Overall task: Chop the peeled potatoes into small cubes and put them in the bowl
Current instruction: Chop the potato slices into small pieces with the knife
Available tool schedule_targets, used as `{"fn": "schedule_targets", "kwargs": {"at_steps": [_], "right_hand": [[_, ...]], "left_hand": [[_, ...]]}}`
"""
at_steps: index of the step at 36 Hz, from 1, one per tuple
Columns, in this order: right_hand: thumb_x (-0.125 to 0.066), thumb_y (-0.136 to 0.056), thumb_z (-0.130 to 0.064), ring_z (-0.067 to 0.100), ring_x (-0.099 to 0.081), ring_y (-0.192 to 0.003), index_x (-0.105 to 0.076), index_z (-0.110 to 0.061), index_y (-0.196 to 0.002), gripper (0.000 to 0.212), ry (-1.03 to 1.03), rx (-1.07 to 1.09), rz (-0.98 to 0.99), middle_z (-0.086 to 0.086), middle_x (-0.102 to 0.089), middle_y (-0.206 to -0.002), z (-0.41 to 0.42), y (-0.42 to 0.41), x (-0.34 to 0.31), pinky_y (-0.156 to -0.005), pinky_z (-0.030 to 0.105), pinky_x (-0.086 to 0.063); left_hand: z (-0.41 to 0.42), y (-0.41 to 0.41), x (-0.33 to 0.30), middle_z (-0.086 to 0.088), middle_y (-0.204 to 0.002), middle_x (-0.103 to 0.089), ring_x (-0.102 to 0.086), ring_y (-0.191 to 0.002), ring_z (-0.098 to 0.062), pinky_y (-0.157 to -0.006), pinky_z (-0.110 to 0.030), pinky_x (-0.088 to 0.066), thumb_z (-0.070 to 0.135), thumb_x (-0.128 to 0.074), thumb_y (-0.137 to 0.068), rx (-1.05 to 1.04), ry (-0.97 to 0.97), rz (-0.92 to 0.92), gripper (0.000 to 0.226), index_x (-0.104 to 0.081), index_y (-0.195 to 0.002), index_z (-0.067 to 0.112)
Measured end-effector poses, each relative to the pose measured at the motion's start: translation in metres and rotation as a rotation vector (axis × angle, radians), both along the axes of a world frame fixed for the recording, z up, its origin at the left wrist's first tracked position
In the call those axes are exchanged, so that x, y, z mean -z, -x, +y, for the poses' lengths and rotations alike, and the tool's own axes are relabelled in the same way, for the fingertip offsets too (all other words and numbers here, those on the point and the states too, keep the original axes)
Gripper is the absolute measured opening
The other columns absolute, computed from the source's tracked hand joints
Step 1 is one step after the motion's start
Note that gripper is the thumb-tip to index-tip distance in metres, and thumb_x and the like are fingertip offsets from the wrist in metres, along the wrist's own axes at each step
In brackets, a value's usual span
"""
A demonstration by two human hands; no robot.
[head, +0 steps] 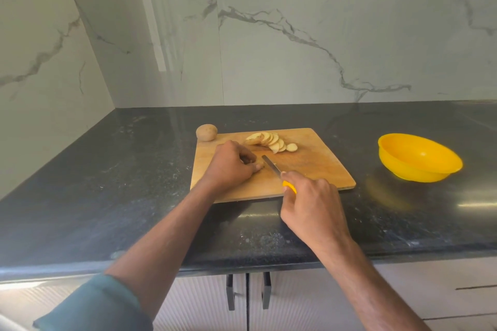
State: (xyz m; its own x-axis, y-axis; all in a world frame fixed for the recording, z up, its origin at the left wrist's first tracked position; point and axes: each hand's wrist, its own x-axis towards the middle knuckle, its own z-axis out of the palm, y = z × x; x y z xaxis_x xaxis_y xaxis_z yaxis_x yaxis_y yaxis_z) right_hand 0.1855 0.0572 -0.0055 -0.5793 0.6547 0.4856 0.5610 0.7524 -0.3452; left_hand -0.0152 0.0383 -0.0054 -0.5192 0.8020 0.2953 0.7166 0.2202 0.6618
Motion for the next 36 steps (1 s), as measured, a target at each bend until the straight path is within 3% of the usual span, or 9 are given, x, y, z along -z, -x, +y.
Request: {"fn": "schedule_targets", "kwargs": {"at_steps": [7, 12, 20, 24, 28, 32, 36], "right_hand": [[-0.059, -0.095, -0.027, 0.024, -0.067, -0.075, -0.065, -0.026, -0.127, 0.033, 0.001, -0.003, -0.008, 0.001, -0.075, -0.086, 0.004, 0.006, 0.003, -0.066, 0.03, -0.048], [-0.058, -0.096, -0.026, 0.02, -0.065, -0.07, -0.063, -0.025, -0.128, 0.032, -0.021, -0.023, -0.008, 0.0, -0.073, -0.082, 0.006, 0.011, 0.004, -0.062, 0.026, -0.039], [-0.055, -0.096, -0.028, 0.025, -0.067, -0.077, -0.06, -0.027, -0.129, 0.034, -0.042, -0.02, -0.022, 0.002, -0.074, -0.088, 0.01, 0.018, 0.009, -0.068, 0.034, -0.049], [-0.054, -0.097, -0.026, 0.023, -0.064, -0.075, -0.061, -0.026, -0.13, 0.034, -0.053, -0.03, -0.029, 0.003, -0.073, -0.086, 0.009, 0.019, 0.008, -0.064, 0.029, -0.039], [-0.051, -0.099, -0.026, 0.014, -0.046, -0.066, -0.058, -0.025, -0.135, 0.037, -0.047, -0.042, -0.068, 0.0, -0.072, -0.088, 0.007, 0.018, 0.005, -0.064, 0.024, -0.034], [-0.052, -0.1, -0.025, 0.011, -0.044, -0.06, -0.057, -0.023, -0.135, 0.036, -0.025, -0.057, -0.093, -0.002, -0.068, -0.081, 0.003, 0.02, 0.003, -0.054, 0.018, -0.027], [-0.053, -0.095, -0.021, 0.021, -0.054, -0.07, -0.059, -0.023, -0.127, 0.033, 0.008, -0.029, -0.112, 0.002, -0.069, -0.086, 0.004, 0.028, 0.004, -0.062, 0.028, -0.038]], "left_hand": [[-0.001, 0.001, -0.001, 0.004, -0.089, -0.071, -0.062, -0.079, -0.006, -0.074, -0.023, -0.055, 0.021, -0.085, -0.082, -0.012, -0.011, 0.006, 0.017, -0.081, -0.095, 0.011], [0.0, 0.0, -0.001, 0.005, -0.088, -0.071, -0.063, -0.08, -0.007, -0.073, -0.022, -0.054, 0.017, -0.083, -0.084, -0.001, -0.011, -0.002, 0.011, -0.081, -0.094, 0.011], [0.002, 0.001, 0.0, 0.006, -0.083, -0.069, -0.062, -0.08, -0.007, -0.071, -0.023, -0.051, 0.019, -0.082, -0.085, 0.001, 0.0, 0.022, 0.009, -0.083, -0.091, 0.012], [0.002, 0.001, 0.001, 0.005, -0.083, -0.07, -0.062, -0.081, -0.01, -0.073, -0.026, -0.053, 0.019, -0.082, -0.085, 0.004, -0.008, 0.03, 0.008, -0.083, -0.089, 0.012], [0.003, 0.003, 0.004, 0.005, -0.086, -0.069, -0.061, -0.081, -0.01, -0.07, -0.023, -0.048, 0.02, -0.082, -0.084, 0.012, -0.01, 0.036, 0.007, -0.083, -0.087, 0.014], [0.004, 0.003, 0.004, 0.007, -0.084, -0.067, -0.059, -0.078, -0.008, -0.069, -0.021, -0.046, 0.018, -0.082, -0.085, 0.035, -0.016, 0.039, 0.006, -0.083, -0.088, 0.013], [0.005, 0.004, 0.004, 0.004, -0.088, -0.069, -0.061, -0.081, -0.009, -0.074, -0.028, -0.052, 0.014, -0.081, -0.086, 0.049, -0.019, 0.039, 0.005, -0.083, -0.087, 0.011]]}}
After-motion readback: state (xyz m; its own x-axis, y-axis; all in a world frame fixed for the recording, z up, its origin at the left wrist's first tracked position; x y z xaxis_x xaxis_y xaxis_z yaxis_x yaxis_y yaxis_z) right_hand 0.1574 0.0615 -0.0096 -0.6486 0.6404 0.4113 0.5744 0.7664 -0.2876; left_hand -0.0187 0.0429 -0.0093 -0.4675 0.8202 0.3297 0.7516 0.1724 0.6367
